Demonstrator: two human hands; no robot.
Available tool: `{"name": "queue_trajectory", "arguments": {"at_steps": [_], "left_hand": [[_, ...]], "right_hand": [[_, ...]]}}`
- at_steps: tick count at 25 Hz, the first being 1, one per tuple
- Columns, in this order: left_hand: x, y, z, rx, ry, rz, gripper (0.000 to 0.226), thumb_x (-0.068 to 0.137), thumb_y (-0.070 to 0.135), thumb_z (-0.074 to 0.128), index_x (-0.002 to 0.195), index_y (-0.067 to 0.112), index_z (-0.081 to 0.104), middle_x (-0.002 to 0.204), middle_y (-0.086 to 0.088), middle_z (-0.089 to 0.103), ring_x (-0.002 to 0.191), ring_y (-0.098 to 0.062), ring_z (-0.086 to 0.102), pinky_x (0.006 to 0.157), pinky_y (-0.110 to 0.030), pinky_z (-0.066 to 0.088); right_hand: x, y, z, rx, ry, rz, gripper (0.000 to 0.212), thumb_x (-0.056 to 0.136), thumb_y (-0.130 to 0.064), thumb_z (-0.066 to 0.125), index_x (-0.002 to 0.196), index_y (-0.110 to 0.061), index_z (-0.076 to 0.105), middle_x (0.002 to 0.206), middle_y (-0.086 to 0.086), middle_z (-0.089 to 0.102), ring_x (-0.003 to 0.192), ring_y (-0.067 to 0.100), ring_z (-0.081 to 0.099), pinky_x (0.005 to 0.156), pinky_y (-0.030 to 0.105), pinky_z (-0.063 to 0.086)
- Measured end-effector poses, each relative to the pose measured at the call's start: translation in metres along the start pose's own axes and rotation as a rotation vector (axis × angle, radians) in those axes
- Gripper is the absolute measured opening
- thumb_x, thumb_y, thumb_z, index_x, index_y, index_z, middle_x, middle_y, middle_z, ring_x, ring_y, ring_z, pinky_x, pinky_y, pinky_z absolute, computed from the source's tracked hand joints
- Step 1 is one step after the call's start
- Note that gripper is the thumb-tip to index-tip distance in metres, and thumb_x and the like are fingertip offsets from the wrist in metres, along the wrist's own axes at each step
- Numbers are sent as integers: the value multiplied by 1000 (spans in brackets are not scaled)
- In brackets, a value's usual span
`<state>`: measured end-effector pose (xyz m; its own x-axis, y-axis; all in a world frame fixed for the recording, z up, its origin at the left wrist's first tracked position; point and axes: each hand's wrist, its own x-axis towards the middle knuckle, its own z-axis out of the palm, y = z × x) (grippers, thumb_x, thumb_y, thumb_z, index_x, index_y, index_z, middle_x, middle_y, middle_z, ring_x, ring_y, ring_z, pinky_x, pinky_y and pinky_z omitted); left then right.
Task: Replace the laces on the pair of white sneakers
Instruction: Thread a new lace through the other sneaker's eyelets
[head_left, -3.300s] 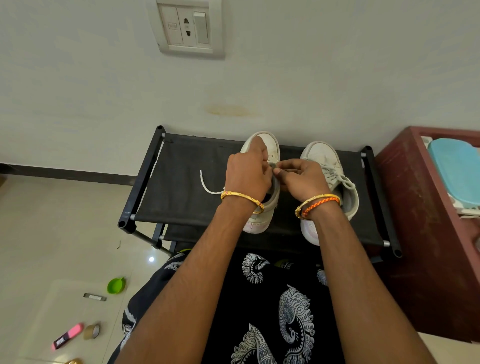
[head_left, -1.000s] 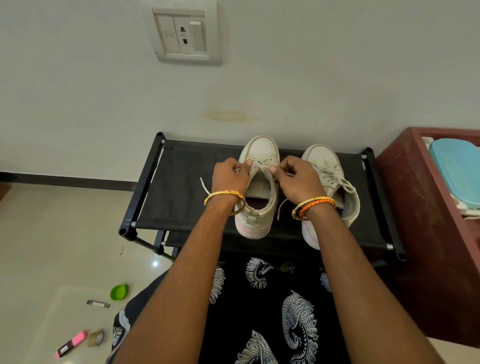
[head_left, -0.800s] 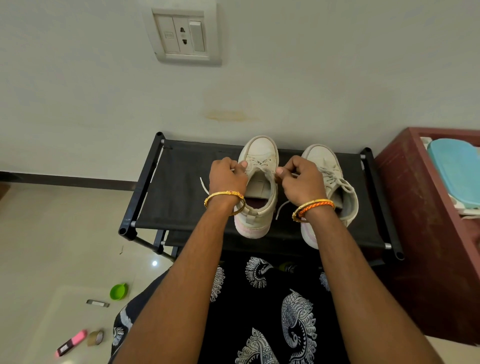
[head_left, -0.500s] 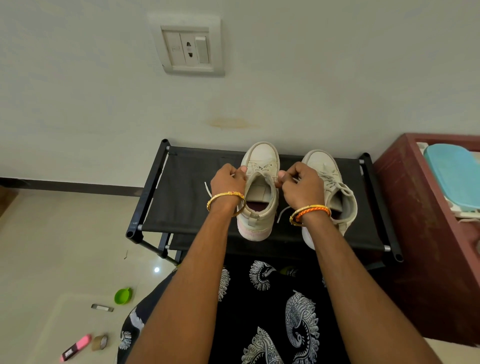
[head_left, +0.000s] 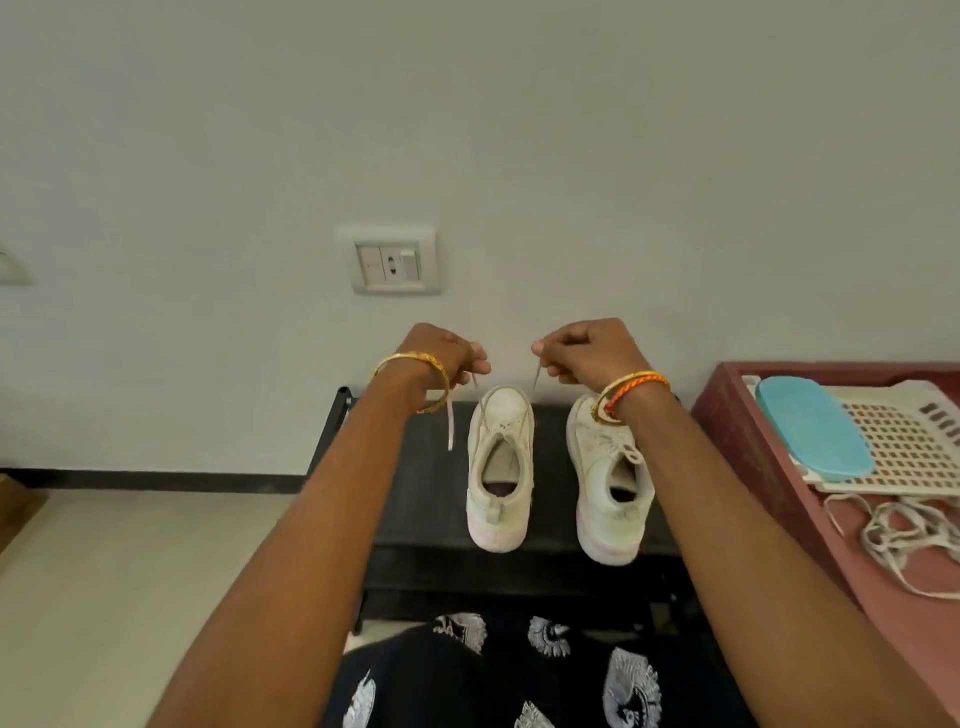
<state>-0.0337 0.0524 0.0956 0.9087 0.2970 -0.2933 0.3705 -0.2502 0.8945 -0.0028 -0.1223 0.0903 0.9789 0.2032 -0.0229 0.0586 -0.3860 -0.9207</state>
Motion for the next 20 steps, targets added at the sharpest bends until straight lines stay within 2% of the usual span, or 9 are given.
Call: {"name": "queue_trajectory", "arguments": {"at_steps": [3,7,11,13,17,20], "left_hand": [[-11,45,-15,-52,-62,-23,15,93,13,56,91,3,67,73,-2,71,51,-6,56,61,-19,50],[-20,77,-19,-70,-171,-94,19,93,21,56,87,7,66,67,-1,72,60,-10,61,71,-24,51],[-27,90,-14,-93,-215,-214,35,98,31,46,86,4,66,64,-6,72,66,-14,63,76,-27,49],[-28,91,-12,-115,-217,-254,43,99,35,42,86,2,67,68,-9,72,69,-17,65,77,-28,50],[-30,90,-7,-174,-224,-310,52,101,37,34,87,0,68,76,-13,73,75,-21,68,80,-31,49],[-32,89,-2,-220,-241,-352,50,99,36,38,86,-1,69,78,-14,73,72,-22,69,76,-31,50]], "right_hand": [[2,-45,-22,-105,7,-137,4,84,-14,69,85,-12,72,75,3,69,71,13,65,74,26,54],[2,-75,-29,-316,-55,-258,14,88,-6,61,97,-9,71,81,3,70,72,6,66,73,20,53],[0,-82,-27,-282,25,-242,5,85,-9,67,89,-7,69,77,4,70,63,6,64,65,19,55],[3,-86,-29,-334,63,-270,9,81,-13,72,88,-7,72,78,1,67,65,8,61,64,18,50],[2,-94,-31,-267,38,-256,10,80,-6,70,89,-9,73,82,6,70,72,14,65,75,28,56],[-3,-96,-24,-234,38,-280,11,77,-5,73,84,-13,70,82,6,70,77,15,65,77,30,54]]}}
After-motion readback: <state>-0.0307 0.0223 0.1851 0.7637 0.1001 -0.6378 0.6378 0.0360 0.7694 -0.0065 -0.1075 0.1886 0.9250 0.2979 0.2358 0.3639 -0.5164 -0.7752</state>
